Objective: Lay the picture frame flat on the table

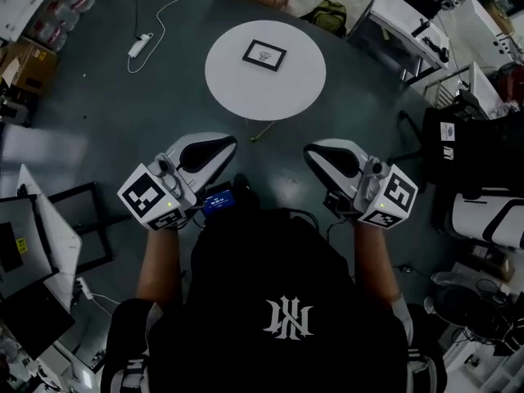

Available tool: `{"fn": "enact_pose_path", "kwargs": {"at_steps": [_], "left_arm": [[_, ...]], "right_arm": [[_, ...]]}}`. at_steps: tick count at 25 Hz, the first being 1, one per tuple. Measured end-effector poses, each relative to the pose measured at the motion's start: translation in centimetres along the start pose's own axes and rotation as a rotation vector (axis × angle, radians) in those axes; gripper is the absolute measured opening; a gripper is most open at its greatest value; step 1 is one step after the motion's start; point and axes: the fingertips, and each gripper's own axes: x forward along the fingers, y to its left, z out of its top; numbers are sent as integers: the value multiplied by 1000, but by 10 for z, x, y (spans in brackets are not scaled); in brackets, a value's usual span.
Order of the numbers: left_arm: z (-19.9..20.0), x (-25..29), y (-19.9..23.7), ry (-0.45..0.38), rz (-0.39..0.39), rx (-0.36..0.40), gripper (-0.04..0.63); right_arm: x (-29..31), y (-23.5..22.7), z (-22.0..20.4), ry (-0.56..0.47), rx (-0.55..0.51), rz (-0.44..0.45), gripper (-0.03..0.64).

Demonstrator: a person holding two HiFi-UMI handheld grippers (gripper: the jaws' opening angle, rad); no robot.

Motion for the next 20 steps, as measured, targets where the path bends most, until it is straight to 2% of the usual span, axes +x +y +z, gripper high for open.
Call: {"fn": "enact_pose_path", "kwargs": {"at_steps": [5, 8, 12, 16, 20], "left_arm": [[-41, 31, -87, 62, -44, -22, 3], [-68, 44, -124, 93, -48, -49, 3], [-82, 49, -159, 130, -47, -86, 3], [-85, 54, -179, 160, -53, -42, 3], [-93, 56, -198, 184, -65, -37, 3]], "right_arm": [[-68, 34, -24, 20, 7, -17, 0], [-100, 47, -46, 33, 41, -15, 0], [-122, 79, -65, 77, 42, 41, 0], [-137, 95, -69, 93, 33, 55, 0], [-150, 100, -73, 101, 37, 71, 0]]}}
